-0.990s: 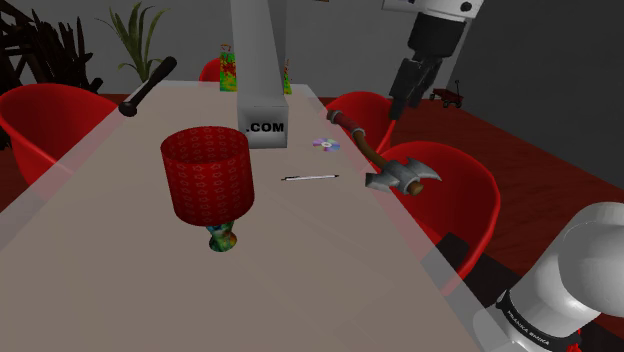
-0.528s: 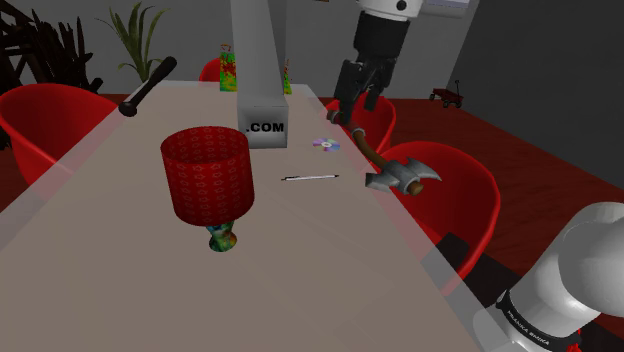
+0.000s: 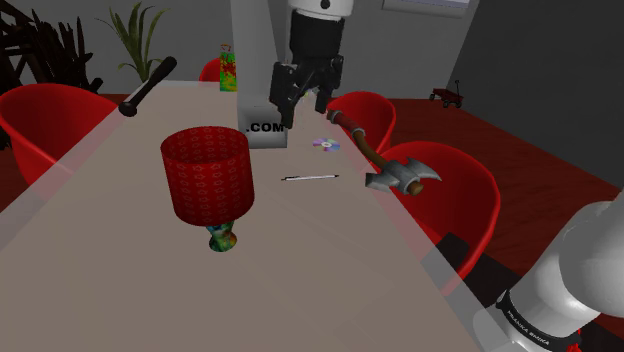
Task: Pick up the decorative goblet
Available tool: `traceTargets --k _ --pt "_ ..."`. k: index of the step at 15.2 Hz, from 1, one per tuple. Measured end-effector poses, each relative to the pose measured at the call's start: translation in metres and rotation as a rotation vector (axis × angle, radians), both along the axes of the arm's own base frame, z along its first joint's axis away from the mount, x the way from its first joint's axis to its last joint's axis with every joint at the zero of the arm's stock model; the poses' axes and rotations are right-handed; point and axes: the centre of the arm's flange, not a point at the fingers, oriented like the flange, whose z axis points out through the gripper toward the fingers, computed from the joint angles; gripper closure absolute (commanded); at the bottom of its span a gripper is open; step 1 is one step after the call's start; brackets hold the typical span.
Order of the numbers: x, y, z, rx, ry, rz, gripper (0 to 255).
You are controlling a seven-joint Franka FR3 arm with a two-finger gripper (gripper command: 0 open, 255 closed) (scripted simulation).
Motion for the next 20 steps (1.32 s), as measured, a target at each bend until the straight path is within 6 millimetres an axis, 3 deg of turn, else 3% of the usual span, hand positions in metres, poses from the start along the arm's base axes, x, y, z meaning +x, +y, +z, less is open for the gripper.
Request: traceTargets --k 8,16,17,20 --pt "0.055 0.089 -0.006 -0.008 -0.007 -0.001 0" --pt "0.058 0.098 -0.042 -0.01 -0.008 -0.004 0" --pt "0.058 0.098 -0.044 -0.01 -0.008 -0.004 255" --pt "0.058 0.098 -0.046 -0.01 -0.008 -0.004 255"
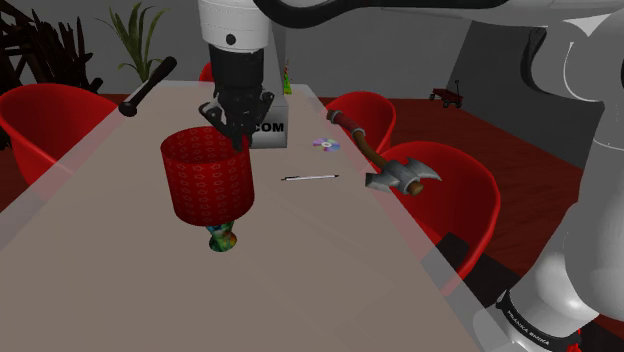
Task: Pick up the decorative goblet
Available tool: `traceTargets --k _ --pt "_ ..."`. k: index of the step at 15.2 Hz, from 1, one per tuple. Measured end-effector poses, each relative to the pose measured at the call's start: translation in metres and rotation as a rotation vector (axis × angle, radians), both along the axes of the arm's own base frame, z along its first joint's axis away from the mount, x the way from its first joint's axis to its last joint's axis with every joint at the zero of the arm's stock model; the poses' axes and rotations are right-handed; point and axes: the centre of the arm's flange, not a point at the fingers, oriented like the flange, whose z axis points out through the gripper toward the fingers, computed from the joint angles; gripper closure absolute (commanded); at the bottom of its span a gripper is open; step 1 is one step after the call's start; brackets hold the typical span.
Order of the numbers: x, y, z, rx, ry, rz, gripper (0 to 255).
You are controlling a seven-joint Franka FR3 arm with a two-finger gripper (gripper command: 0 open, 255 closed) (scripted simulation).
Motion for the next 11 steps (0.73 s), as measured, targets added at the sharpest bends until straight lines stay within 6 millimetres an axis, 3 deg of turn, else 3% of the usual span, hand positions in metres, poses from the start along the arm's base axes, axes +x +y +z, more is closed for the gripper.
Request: traceTargets --k 7,11 --pt "0.0 0.0 0.0 0.001 -0.001 0.0 255" --pt "0.001 0.001 0.015 0.0 0.001 0.0 255"
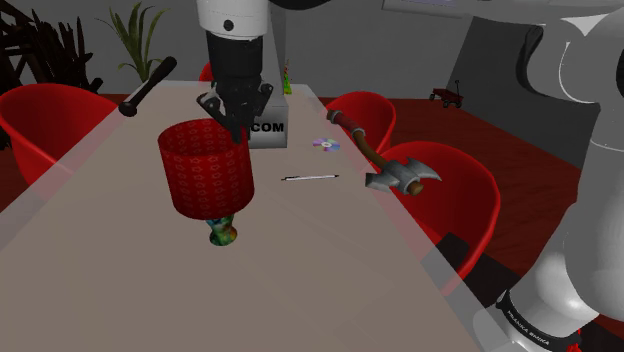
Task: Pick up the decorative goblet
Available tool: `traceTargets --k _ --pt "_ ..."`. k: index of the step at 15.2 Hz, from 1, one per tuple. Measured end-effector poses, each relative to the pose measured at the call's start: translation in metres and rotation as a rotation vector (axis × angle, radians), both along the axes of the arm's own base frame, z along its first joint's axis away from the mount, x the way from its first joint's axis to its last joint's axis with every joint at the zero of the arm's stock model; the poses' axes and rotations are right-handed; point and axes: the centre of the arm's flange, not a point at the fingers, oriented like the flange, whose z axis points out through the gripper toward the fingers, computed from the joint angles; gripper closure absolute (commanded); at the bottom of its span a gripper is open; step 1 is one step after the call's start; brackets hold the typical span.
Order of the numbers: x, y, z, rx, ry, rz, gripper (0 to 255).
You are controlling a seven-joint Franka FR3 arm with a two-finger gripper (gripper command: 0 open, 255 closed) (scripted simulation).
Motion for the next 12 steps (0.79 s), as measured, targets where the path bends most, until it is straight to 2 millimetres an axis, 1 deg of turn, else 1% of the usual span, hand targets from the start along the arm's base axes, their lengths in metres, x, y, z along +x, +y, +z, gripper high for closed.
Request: traceTargets --k 9,12 --pt "-0.001 -0.001 0.048 0.0 0.0 0.0 255" --pt "-0.001 -0.001 0.061 0.0 0.0 0.0 255"
